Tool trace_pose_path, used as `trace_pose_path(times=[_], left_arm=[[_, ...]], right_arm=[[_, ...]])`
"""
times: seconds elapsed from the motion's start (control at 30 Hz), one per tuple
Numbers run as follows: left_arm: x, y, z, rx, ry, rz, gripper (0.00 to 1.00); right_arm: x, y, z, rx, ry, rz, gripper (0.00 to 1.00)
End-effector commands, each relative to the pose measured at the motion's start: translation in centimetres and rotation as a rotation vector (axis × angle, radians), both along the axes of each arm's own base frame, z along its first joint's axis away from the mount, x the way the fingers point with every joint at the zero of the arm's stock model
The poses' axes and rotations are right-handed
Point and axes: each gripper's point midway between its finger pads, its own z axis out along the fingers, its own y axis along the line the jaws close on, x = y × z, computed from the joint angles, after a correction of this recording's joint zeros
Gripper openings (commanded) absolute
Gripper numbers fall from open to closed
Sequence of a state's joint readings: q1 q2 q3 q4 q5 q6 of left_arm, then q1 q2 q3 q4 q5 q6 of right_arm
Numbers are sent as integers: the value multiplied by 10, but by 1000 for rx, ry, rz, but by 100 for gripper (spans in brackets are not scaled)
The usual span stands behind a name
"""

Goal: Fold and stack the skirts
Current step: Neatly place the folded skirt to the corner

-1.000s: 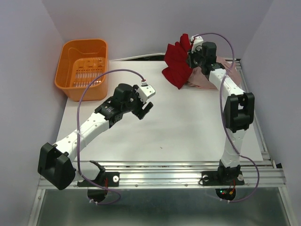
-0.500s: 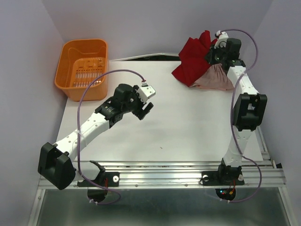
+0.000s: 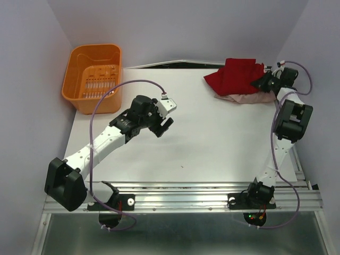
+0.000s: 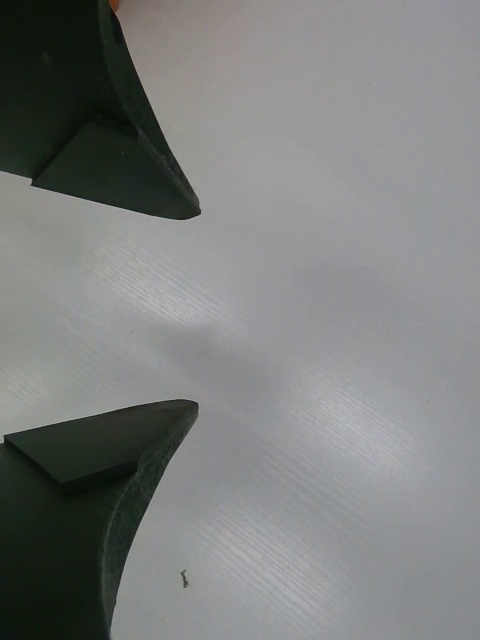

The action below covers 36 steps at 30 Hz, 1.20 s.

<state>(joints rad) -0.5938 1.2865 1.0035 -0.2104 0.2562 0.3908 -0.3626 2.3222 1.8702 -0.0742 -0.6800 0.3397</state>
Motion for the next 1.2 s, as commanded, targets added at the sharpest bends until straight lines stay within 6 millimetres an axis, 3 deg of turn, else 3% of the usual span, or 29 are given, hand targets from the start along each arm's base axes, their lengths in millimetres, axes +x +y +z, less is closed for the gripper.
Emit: trace_pose_path(times=[0.0, 0.1, 0.17, 0.37, 0.47, 0.57, 0.6, 0.73, 0.87, 0.93, 1.03, 1.07, 1.17], left_arm=[[6, -3, 18, -4, -30, -6, 85], [7, -3, 16, -1, -21, -6, 85], [6, -3, 15, 2, -13, -7, 85], [5, -4, 13, 2, -7, -10, 85], [5, -4, 14, -3, -9, -11, 85], [5, -4, 17, -10, -16, -14, 85], [4, -4, 18, -12, -16, -13, 85], [4, -5, 21, -27, -15, -14, 88], [4, -2, 21, -44, 4, -7, 93], [7, 2, 25, -60, 0, -1, 94], [6, 5, 25, -74, -4, -1, 95], [6, 5, 24, -80, -8, -1, 95], [5, 5, 23, -92, -13, -6, 95]], right_arm=[[2, 11, 0, 88, -38, 34, 1], [4, 5, -14, 58, -21, 7, 6], [4, -2, -21, 32, -1, -29, 15], [-1, -20, -12, -36, 5, -109, 38], [-2, -25, 8, -64, -22, -141, 41], [-7, -33, 23, -91, -29, -202, 62], [-9, -33, 35, -99, -47, -207, 66], [-13, -37, 52, -129, -70, -231, 78], [-22, -55, 73, -225, -66, -315, 100], [-25, -57, 81, -262, -74, -314, 100], [-34, -45, 106, -295, -134, -240, 100], [-36, -23, 121, -315, -191, -139, 98], [-38, 12, 144, -321, -272, -18, 97]])
